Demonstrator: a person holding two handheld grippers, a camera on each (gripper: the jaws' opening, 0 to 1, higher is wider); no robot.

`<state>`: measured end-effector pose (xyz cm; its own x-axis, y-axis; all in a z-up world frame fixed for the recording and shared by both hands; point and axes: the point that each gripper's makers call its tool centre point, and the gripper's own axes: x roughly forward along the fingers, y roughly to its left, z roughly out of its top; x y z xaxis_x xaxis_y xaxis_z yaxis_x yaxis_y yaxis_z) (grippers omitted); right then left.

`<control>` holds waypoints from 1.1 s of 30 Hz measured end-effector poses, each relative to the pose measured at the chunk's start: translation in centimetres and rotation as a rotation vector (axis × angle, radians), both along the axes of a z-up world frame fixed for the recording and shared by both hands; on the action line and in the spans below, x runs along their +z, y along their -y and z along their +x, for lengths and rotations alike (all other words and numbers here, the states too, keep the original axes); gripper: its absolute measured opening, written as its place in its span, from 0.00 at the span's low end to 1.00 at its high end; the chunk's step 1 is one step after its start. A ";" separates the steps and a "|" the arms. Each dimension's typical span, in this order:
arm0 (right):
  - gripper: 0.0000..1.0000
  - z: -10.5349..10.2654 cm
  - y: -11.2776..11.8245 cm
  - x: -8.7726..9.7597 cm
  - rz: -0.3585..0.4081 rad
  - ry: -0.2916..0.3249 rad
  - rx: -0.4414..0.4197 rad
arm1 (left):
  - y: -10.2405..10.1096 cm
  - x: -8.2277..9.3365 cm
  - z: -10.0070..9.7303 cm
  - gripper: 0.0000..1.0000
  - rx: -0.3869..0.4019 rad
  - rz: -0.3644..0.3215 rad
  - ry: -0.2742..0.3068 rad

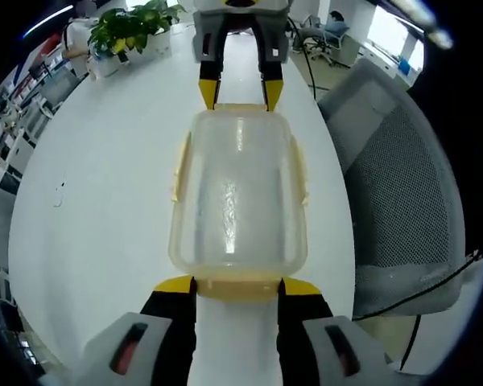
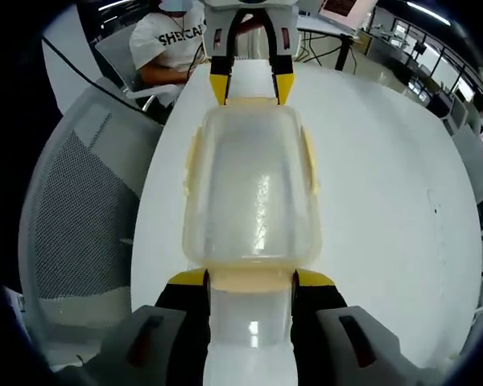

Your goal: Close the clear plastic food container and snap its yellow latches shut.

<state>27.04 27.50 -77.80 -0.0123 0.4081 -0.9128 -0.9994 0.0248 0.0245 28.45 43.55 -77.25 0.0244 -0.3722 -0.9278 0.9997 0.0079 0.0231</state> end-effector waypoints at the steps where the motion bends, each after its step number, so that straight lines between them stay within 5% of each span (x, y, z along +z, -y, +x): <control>1: 0.35 0.0 0.3 -0.1 -0.001 0.000 -0.002 | 0.5 -0.1 0.1 0.34 -0.004 0.000 0.002; 33: 0.35 -1.0 9.9 -0.8 -0.035 -0.001 -0.034 | 10.1 -1.3 -0.4 0.34 -0.038 -0.019 -0.008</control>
<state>26.06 17.59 -78.65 0.0004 0.3759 -0.9267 -0.9979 0.0597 0.0238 28.05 33.46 -78.53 0.0019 -0.3899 -0.9209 0.9994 -0.0300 0.0148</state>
